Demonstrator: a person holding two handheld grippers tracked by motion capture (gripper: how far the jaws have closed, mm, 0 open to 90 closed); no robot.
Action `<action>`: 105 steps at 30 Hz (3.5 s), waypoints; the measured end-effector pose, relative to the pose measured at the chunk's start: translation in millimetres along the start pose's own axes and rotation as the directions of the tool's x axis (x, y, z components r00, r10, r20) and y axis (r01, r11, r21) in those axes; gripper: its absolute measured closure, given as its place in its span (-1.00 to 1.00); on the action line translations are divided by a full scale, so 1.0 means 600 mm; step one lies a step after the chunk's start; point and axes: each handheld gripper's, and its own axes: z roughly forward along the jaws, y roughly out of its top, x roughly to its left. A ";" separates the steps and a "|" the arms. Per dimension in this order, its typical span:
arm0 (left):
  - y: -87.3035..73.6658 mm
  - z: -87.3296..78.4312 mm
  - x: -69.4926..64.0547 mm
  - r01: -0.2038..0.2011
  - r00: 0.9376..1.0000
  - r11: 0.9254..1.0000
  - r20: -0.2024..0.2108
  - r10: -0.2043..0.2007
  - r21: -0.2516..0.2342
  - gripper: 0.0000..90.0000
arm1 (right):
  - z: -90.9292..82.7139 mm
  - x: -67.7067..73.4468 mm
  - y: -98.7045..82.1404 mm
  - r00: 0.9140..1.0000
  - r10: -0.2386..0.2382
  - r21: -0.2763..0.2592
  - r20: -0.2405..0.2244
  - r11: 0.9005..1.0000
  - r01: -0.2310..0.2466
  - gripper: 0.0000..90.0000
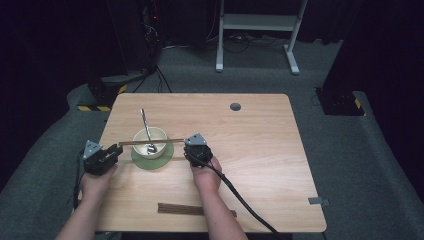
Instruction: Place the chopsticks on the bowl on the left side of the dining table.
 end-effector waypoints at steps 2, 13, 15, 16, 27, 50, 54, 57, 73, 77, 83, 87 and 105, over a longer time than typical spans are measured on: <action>0.000 0.000 0.001 0.007 1.000 1.000 0.002 -0.007 -0.002 0.55 | 0.000 -0.002 0.001 1.000 0.001 -0.005 0.004 1.000 -0.001 0.52; 0.002 -0.001 0.005 0.027 1.000 1.000 0.003 -0.027 -0.010 0.60 | 0.007 -0.007 -0.003 1.000 -0.007 0.006 0.014 1.000 0.006 0.59; 0.002 -0.002 0.005 0.027 1.000 1.000 0.002 -0.027 -0.011 0.61 | 0.009 -0.008 -0.004 1.000 -0.003 0.007 0.018 1.000 0.003 0.59; 0.002 -0.002 0.005 0.026 1.000 1.000 0.002 -0.026 -0.012 0.62 | 0.010 -0.009 -0.004 1.000 -0.003 0.007 0.019 1.000 0.003 0.59; 0.002 0.000 0.005 0.028 1.000 1.000 0.007 -0.027 -0.010 0.71 | 0.013 -0.008 -0.006 1.000 -0.003 0.007 0.024 1.000 0.003 0.61; 0.002 0.003 0.003 0.026 1.000 1.000 0.012 -0.026 -0.005 0.69 | 0.013 -0.009 -0.006 1.000 0.001 -0.001 0.025 1.000 -0.001 0.61; 0.002 0.003 0.003 0.029 1.000 1.000 0.012 -0.029 -0.003 0.68 | 0.014 -0.009 -0.006 1.000 0.000 0.000 0.027 1.000 0.000 0.61; 0.002 0.003 0.004 0.030 0.999 1.000 0.012 -0.030 -0.004 0.68 | 0.014 -0.008 -0.007 1.000 -0.001 0.001 0.026 1.000 0.001 0.61; 0.003 0.002 0.003 0.038 0.999 0.999 0.007 -0.038 -0.003 0.43 | 0.004 -0.005 -0.009 1.000 -0.010 -0.006 0.021 1.000 0.010 0.47; 0.003 -0.004 -0.004 0.025 1.000 1.000 0.003 -0.025 0.010 0.18 | -0.009 -0.008 -0.009 1.000 0.013 -0.016 0.000 1.000 -0.013 0.30; 0.000 -0.025 -0.022 -0.024 1.000 0.999 0.002 0.024 0.045 -0.10 | -0.033 -0.021 -0.022 0.998 0.034 -0.032 -0.047 0.999 -0.035 0.03; -0.004 -0.041 -0.039 -0.021 0.999 0.996 0.038 0.018 0.084 -0.25 | -0.052 -0.035 -0.042 0.996 0.053 -0.018 -0.073 0.998 -0.054 -0.15; -0.077 -0.050 -0.102 -0.116 0.992 0.941 0.092 0.091 0.317 -0.58 | -0.185 -0.246 -0.229 0.988 0.123 0.138 0.094 0.981 -0.135 -0.41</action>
